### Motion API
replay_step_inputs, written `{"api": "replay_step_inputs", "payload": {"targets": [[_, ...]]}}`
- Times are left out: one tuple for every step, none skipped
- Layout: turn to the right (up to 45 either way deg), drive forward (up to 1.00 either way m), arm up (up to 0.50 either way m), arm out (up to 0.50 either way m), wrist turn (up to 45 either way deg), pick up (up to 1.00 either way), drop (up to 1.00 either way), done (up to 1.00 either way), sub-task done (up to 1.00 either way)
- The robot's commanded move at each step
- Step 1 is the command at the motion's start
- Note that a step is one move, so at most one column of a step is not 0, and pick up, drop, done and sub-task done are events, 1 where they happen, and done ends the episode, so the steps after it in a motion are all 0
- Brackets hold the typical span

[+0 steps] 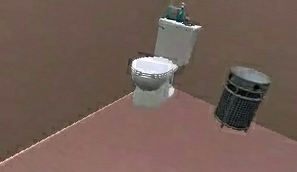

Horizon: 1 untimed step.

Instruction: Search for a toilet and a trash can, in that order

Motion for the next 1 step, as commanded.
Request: {"api": "replay_step_inputs", "payload": {"targets": [[0.0, 1.00, 0.00, 0.00, 0.0, 0.00, 0.00, 0.00, 0.00]]}}
